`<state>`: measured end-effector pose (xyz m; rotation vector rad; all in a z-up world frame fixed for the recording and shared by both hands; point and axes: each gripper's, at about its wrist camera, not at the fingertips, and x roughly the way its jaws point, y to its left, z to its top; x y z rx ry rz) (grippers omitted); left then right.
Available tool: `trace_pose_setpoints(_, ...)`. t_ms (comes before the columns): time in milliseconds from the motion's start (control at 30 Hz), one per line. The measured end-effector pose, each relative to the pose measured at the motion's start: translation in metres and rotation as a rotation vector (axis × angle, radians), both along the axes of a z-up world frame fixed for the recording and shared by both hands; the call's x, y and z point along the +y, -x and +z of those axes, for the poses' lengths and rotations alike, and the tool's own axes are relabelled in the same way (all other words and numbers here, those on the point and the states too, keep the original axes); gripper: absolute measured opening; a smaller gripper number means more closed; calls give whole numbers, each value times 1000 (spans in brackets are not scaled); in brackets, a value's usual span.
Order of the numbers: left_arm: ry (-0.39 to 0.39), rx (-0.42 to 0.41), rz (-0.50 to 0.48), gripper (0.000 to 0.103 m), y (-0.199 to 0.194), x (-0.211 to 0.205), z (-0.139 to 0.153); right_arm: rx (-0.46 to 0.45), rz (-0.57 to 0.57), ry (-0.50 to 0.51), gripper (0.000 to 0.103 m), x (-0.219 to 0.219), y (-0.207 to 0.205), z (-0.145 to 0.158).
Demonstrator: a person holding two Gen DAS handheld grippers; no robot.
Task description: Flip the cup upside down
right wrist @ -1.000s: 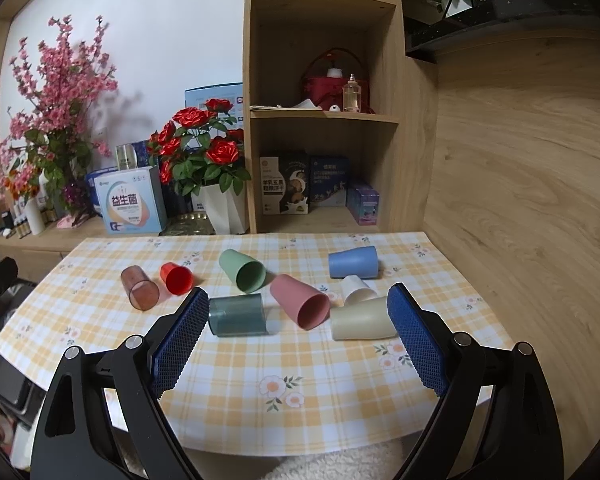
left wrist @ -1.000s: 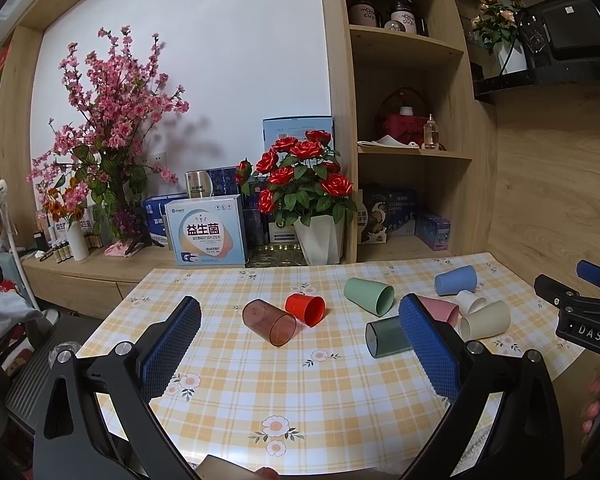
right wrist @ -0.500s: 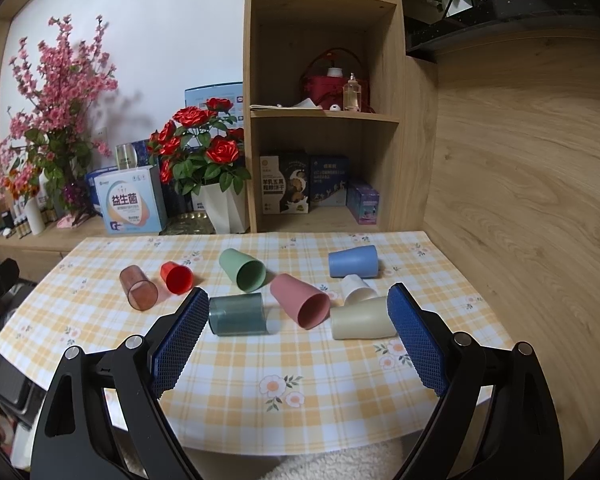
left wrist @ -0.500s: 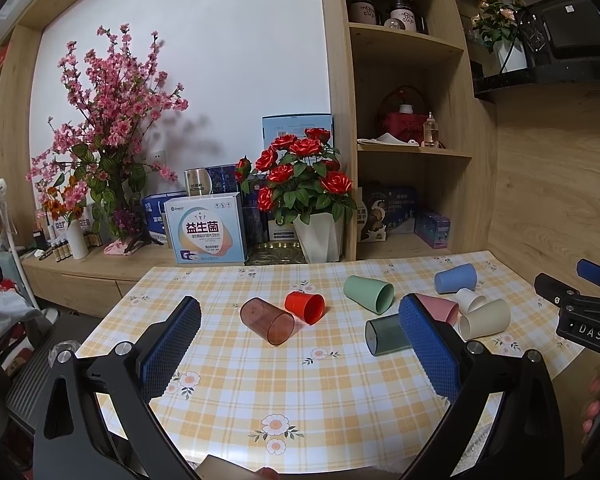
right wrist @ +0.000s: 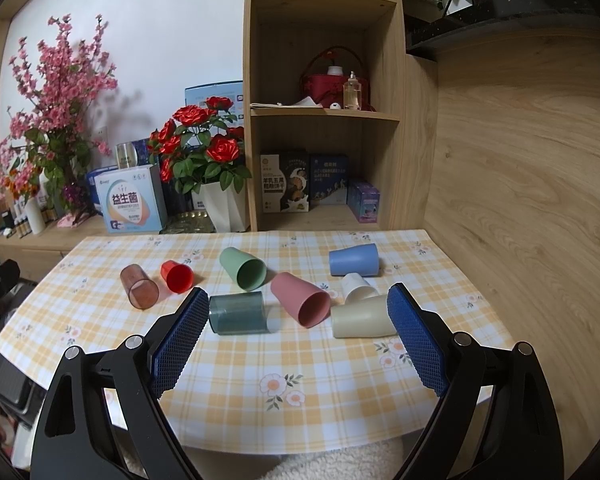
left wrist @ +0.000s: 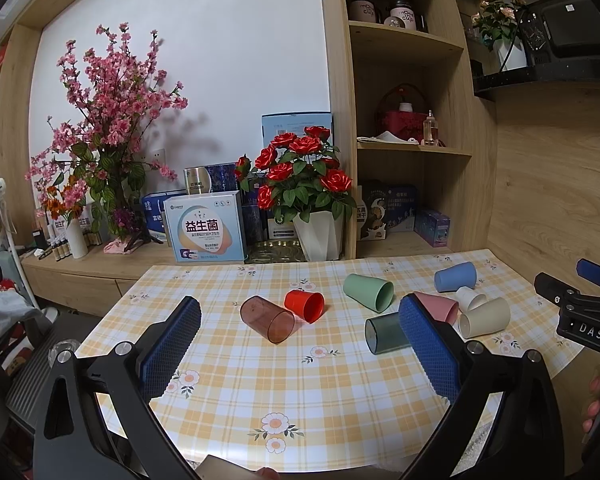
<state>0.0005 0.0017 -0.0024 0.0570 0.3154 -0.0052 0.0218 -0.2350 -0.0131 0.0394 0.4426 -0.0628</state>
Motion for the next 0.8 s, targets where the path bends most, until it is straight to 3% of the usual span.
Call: trace_pose_setpoints(800,6,5,-3,97,-1,1,-2,7,-1,-3,88,1,1,-4)
